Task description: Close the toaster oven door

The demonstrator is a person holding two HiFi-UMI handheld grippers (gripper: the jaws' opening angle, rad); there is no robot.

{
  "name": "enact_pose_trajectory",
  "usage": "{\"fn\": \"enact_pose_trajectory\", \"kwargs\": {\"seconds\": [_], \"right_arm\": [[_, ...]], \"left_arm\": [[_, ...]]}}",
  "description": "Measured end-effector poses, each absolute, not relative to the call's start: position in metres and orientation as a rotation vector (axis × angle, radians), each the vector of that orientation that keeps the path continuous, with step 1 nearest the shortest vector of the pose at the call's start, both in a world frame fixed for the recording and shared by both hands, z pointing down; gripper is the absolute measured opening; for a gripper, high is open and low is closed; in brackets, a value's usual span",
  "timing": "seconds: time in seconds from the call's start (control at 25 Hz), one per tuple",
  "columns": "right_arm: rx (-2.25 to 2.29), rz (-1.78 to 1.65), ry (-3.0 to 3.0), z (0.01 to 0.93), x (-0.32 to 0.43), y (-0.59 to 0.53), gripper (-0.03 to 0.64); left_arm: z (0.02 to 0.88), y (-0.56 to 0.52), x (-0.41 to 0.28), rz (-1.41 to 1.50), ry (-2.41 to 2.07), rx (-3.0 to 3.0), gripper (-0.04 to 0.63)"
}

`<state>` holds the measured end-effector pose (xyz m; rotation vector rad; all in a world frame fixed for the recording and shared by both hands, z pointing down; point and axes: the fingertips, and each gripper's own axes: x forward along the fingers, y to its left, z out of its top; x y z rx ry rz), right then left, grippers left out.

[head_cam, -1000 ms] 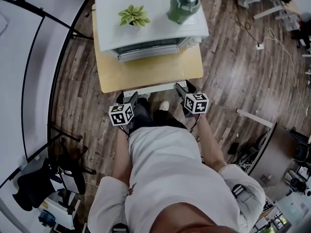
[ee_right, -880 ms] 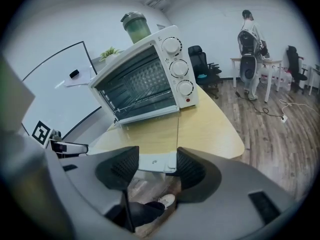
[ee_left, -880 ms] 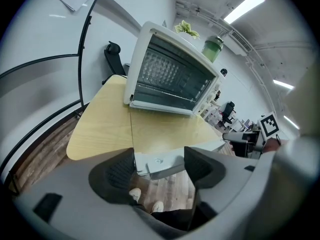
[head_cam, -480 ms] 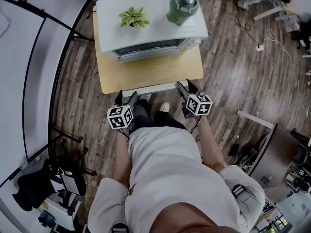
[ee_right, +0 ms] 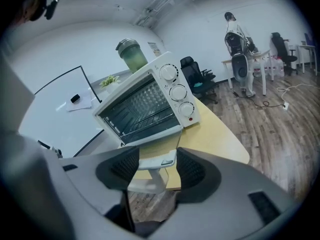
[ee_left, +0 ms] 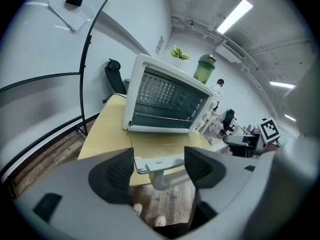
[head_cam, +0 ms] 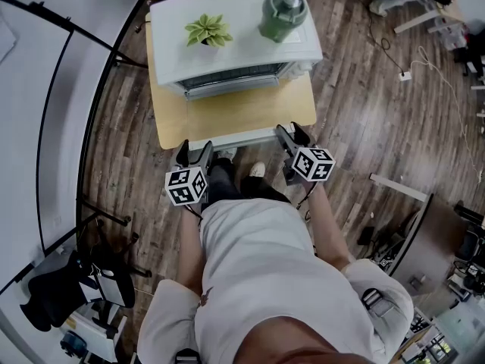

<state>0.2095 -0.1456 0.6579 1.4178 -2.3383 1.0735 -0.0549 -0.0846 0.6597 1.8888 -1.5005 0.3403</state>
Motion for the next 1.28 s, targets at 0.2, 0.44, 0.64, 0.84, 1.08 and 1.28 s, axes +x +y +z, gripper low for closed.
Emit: {"fn": "enact_pose_trajectory", "kwargs": {"seconds": [0.2, 0.44, 0.64, 0.84, 1.08, 1.28], "right_arm": [[1.454, 1.108, -2.368, 0.645, 0.208, -0.152, 0.239], [1.483, 1.142, -2.387, 0.635, 0.208, -0.158, 0.239], [1.508, 1.168, -2.396, 0.628, 0.207, -0.163, 0.241], [1.54, 1.199, -2.416, 0.619, 0.206, -0.17, 0.242], [1.56, 1.229, -2.431, 0.612, 0.205, -0.177, 0.245], [1.578, 1.252, -2.434, 0.606, 0.204, -0.182, 0.247]], "left_arm": [[0.644, -0.09, -0.058, 0.338, -1.537, 1.922, 0.311], [0.615, -0.091, -0.048, 0.41, -1.558, 2.071, 0.299], [0.589, -0.084, -0.018, 0.537, -1.495, 2.308, 0.257], [0.593, -0.073, 0.013, 0.739, -1.342, 2.471, 0.206], [0.618, -0.076, 0.021, 0.905, -1.294, 2.482, 0.193], [0.63, -0.084, 0.018, 1.052, -1.292, 2.495, 0.186]]}}
